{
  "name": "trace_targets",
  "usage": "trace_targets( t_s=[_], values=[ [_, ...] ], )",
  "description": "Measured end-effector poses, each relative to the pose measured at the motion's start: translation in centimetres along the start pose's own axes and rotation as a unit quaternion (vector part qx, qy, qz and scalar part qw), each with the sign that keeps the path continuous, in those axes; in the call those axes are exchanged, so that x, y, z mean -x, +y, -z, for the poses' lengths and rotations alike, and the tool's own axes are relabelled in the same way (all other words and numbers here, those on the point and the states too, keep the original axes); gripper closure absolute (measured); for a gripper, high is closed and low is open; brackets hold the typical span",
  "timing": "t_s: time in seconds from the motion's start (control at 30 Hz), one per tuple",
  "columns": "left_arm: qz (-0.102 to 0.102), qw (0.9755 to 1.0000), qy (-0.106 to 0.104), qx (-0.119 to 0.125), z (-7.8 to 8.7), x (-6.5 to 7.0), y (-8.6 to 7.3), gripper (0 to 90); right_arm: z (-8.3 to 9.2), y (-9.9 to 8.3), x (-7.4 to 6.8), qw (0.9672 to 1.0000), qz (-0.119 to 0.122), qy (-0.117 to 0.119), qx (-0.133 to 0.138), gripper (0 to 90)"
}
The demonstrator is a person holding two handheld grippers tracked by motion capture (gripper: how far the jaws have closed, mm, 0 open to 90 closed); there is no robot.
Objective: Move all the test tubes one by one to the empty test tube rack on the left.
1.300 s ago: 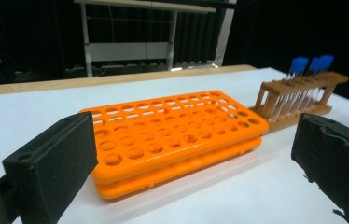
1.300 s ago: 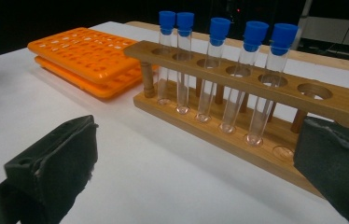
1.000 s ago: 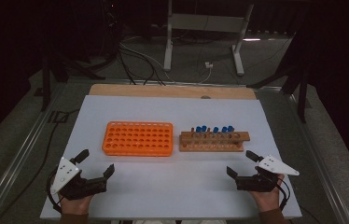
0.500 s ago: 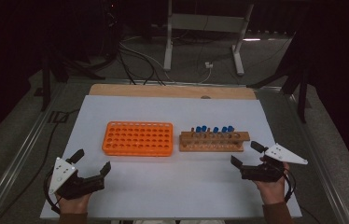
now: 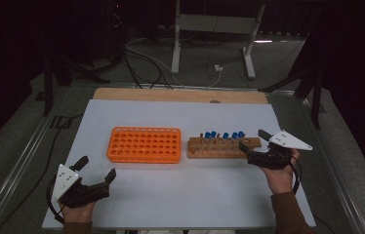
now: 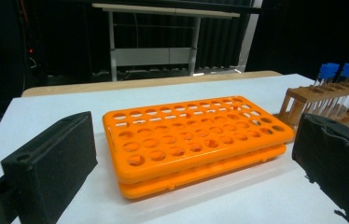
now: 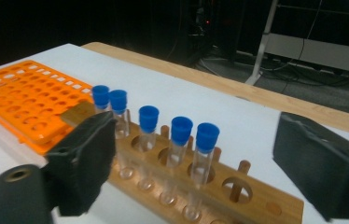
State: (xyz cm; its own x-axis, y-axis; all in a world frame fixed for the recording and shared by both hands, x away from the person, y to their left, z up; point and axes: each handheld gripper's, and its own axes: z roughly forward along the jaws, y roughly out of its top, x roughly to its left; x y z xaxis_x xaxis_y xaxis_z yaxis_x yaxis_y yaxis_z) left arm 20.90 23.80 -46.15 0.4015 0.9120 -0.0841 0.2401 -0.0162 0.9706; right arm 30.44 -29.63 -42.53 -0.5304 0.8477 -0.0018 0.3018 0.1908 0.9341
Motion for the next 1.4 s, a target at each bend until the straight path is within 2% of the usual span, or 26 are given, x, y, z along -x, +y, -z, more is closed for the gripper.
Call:
trace_targets(
  t_s=[0.1, 0.23, 0.33, 0.57, 0.7, 1.03, 1.4],
  values=[
    [0.002, 1.0000, 0.001, 0.000, 0.0, -0.1, -0.1, 0.8, -0.7, -0.1, 0.4, 1.0000, 0.003, -0.004, -0.004, 21.4],
    [0.008, 1.0000, 0.003, 0.000, 0.1, -0.3, -0.2, 0.8, -1.5, -0.4, 1.2, 0.9998, -0.009, -0.011, -0.012, 31.7],
    [0.013, 0.9999, 0.004, 0.002, 0.2, -0.4, -0.2, 0.8, -1.9, -0.7, 1.3, 0.9995, -0.012, -0.025, -0.015, 44.7],
    [0.014, 0.9999, 0.005, 0.000, 0.2, -0.5, -0.3, 0.8, -2.9, -1.6, 1.1, 0.9988, -0.005, -0.026, -0.042, 57.4],
    [0.014, 0.9999, 0.005, 0.000, 0.2, -0.5, -0.3, 0.8, -3.5, -2.0, 1.1, 0.9988, -0.008, -0.021, -0.044, 64.3],
    [0.017, 0.9998, 0.005, 0.001, 0.2, -0.6, -0.3, 0.8, -4.9, -2.3, 1.1, 0.9983, -0.017, -0.019, -0.053, 71.4],
    [0.015, 0.9999, 0.007, -0.002, 0.2, -0.7, -0.3, 0.8, -5.2, -2.5, 1.0, 0.9978, -0.020, -0.017, -0.061, 76.6]
  ],
)
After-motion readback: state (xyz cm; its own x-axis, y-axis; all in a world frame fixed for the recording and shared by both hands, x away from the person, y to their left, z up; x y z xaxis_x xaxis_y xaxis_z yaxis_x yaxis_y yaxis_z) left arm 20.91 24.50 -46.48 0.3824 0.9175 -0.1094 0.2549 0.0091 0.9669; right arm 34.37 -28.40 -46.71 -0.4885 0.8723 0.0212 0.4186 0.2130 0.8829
